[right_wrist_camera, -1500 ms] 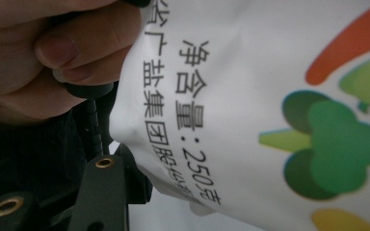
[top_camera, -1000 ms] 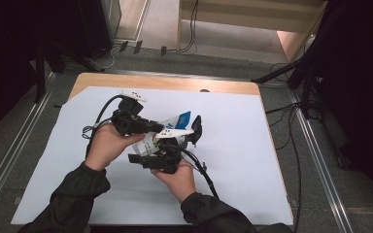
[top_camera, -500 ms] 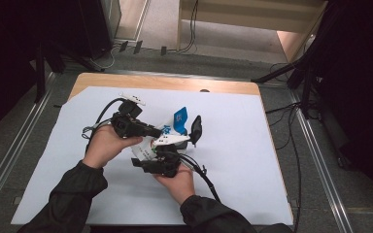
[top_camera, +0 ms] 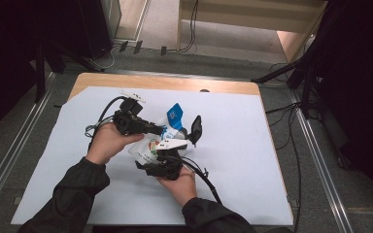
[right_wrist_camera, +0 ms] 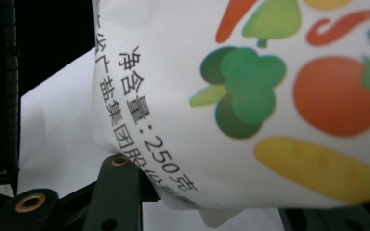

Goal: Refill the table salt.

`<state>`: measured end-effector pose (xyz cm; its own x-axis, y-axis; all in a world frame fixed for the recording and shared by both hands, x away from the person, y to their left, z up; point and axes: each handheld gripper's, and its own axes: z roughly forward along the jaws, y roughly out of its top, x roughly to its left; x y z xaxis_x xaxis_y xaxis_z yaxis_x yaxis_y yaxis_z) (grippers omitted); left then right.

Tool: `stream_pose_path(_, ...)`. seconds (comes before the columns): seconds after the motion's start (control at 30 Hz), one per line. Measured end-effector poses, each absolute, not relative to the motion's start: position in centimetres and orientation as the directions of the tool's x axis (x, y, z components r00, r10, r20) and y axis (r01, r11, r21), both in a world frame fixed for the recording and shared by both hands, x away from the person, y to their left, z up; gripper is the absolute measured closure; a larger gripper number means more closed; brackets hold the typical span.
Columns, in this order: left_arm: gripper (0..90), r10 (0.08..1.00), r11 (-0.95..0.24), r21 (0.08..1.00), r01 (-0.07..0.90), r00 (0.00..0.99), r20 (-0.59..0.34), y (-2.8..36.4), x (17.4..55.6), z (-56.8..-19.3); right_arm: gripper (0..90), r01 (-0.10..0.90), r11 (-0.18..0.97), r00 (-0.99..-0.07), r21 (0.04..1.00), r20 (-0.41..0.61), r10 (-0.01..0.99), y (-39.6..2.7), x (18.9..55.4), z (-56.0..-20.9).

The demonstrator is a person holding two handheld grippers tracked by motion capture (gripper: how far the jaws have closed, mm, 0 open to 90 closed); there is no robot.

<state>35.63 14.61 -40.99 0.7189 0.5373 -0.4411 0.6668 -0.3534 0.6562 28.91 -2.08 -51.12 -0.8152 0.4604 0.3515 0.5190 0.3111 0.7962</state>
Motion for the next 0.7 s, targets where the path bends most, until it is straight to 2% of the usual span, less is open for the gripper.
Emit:
stream_pose_path(0.37,80.8,0.515,-0.352,0.68,0.643,0.74,-0.433,14.3,36.3,-41.1,58.2,0.512,0.34,-0.814,0.789,0.318,0.487,-2.5,28.8,-51.9)
stream_pose_path(0.53,90.0,0.513,-0.36,0.691,0.627,0.752,-0.414,14.6,36.0,-40.7,58.8,0.528,0.342,-0.804,0.777,0.328,0.496,-2.7,28.8,-52.2)
stream_pose_path(0.7,90.0,0.507,-0.351,0.719,0.6,0.767,-0.392,15.1,35.3,-40.0,58.0,0.527,0.34,-0.808,0.779,0.334,0.486,-2.7,28.7,-52.1)
